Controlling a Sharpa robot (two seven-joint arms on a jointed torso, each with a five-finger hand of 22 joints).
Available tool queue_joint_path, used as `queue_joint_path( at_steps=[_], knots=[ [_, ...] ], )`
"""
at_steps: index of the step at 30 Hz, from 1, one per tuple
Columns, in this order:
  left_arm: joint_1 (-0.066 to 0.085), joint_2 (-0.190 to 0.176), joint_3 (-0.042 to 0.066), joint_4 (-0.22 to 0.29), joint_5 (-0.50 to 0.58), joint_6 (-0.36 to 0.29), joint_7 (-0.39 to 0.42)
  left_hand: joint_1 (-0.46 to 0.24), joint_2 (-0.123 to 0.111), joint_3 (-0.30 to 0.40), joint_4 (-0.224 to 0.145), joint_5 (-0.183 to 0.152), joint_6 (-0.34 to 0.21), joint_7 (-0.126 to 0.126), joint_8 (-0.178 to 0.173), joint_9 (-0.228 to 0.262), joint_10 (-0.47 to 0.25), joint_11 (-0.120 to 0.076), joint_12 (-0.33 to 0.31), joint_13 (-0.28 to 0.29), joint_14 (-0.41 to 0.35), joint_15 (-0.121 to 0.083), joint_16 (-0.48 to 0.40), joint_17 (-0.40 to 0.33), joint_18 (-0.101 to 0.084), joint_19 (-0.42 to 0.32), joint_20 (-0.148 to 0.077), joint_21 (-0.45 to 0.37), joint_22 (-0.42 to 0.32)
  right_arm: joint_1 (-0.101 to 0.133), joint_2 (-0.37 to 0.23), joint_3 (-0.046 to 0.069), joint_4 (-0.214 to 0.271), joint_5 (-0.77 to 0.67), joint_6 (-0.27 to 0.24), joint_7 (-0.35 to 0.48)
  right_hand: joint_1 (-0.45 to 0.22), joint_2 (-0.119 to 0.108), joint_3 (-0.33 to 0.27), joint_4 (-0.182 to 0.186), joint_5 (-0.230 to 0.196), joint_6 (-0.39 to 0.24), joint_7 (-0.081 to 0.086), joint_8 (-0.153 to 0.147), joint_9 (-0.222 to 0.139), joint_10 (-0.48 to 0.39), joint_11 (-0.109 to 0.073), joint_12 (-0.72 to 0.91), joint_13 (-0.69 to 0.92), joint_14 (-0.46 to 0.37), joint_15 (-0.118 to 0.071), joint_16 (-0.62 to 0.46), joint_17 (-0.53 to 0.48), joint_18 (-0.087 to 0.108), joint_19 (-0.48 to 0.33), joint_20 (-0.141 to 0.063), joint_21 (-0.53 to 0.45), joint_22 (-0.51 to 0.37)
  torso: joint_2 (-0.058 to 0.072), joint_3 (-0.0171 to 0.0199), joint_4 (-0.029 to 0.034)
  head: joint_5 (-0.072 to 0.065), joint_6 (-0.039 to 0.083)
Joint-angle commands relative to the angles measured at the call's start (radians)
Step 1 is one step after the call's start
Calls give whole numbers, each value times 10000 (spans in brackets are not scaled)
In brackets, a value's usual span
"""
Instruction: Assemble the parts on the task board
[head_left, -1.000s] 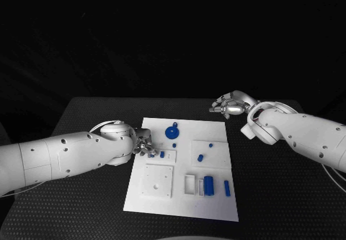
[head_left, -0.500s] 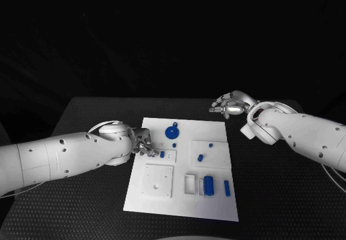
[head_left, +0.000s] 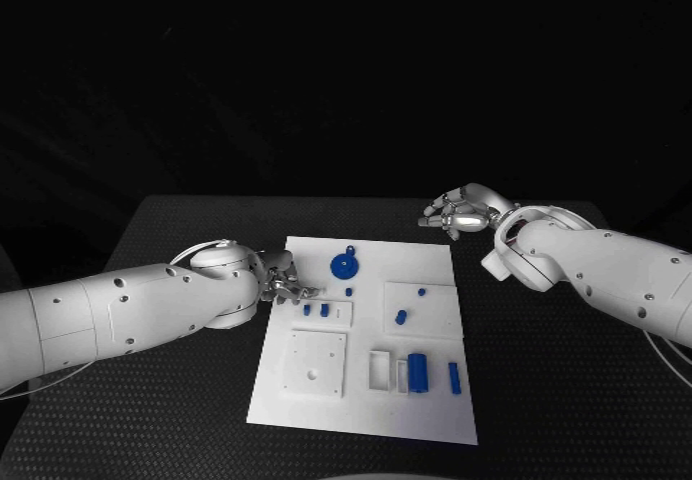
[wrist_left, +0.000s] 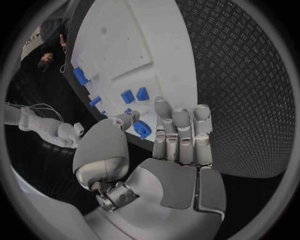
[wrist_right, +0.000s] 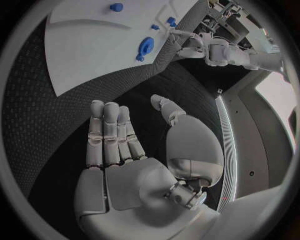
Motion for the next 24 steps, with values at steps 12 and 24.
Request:
queue_joint_path(
  at_steps=[12, 24],
  knots=[
    [43, 99, 301, -395, 2248, -3255, 4534, 4133, 674, 68, -3564, -1155, -1725, 803, -707, -473, -2502, 1320, -3109, -2315, -2424, 1826, -3010, -1219, -265, -2441, 391, -2088, -372, -11, -30, 2, -14, -3, 54, 137, 9, 71, -14, -65, 25, -10, 58, 61, -15, -67, 22, 24, -14, -83, 11, 38, -19, 122, -42, 14, -23, 198, 9, 5, 9, -84, 174],
    [34, 948, 254, -947, -1025, -3066, 6074, 4542, 536, -736, -4604, -1434, -1719, 684, -753, -1085, -1914, 1540, -5779, -4284, -1964, 2111, -4317, -1404, 33, -2179, 764, -2563, -468, -11, 34, 2, -38, 42, 60, 164, 17, 87, -6, -66, 26, -1, 56, 68, -13, -64, 21, 28, -17, -80, 10, 42, -21, 122, -39, 14, -21, 198, 19, 5, -12, -147, 261]
  ],
)
